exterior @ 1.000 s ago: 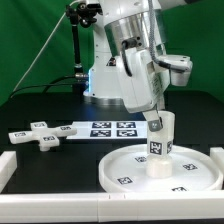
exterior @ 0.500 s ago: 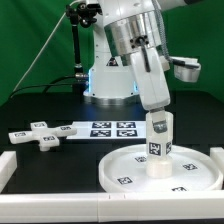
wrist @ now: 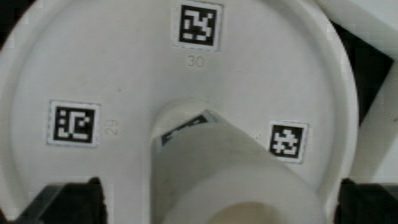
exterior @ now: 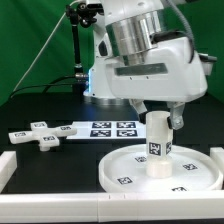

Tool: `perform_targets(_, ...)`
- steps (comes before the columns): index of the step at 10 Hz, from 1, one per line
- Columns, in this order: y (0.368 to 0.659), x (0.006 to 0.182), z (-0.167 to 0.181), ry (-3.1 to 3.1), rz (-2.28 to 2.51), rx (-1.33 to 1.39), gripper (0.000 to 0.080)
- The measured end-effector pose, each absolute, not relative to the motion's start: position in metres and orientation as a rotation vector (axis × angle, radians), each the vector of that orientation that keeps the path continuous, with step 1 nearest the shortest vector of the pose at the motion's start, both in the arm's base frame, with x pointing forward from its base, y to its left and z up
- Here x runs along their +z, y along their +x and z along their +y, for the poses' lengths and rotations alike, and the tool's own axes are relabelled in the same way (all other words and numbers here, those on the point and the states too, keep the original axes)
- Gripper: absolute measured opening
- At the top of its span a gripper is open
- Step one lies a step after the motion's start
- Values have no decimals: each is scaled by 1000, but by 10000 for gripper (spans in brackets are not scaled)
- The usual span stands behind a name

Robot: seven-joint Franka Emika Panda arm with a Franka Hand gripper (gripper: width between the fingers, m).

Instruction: Assemble round table

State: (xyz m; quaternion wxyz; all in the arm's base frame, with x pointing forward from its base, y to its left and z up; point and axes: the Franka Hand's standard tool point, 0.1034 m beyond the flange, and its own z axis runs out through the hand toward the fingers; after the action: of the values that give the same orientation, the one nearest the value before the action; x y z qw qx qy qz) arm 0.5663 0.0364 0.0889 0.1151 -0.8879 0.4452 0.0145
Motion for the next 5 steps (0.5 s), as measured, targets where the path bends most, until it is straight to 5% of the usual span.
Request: perform_targets(5, 567, 87, 47, -2881, 618, -27, 649)
